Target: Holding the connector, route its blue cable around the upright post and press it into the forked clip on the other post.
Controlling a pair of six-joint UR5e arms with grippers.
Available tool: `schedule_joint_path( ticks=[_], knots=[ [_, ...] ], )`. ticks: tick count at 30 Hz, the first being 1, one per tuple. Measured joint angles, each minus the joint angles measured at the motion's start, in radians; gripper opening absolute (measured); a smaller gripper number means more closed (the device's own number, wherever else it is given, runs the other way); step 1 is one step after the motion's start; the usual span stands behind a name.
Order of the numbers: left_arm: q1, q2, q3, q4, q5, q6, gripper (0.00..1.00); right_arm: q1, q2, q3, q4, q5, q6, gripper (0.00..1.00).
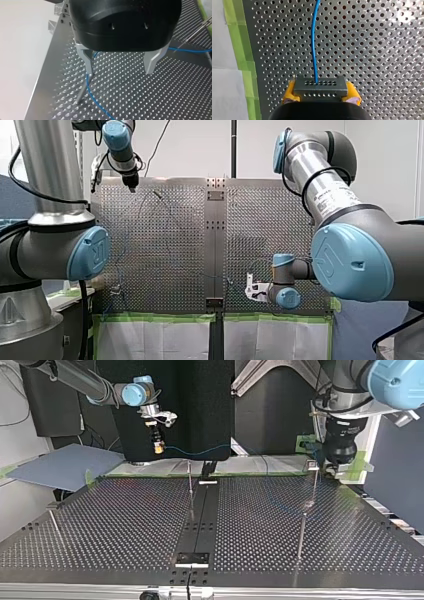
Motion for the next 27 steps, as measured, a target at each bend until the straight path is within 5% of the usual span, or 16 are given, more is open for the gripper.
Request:
schedule_joint_path(
  ticks=[10, 27],
  knots=[
    [0.004, -0.008, -0.033, 0.077, -0.013, -0.078, 0.98, 0.001, 0.0, 0.0, 0.0, 0.0, 0.0, 0.0],
    [0.005, -0.134, -0.113, 0.238, 0.046, -0.163, 0.98, 0.012, 0.0, 0.0, -0.001, 0.001, -0.003, 0.0]
  ],
)
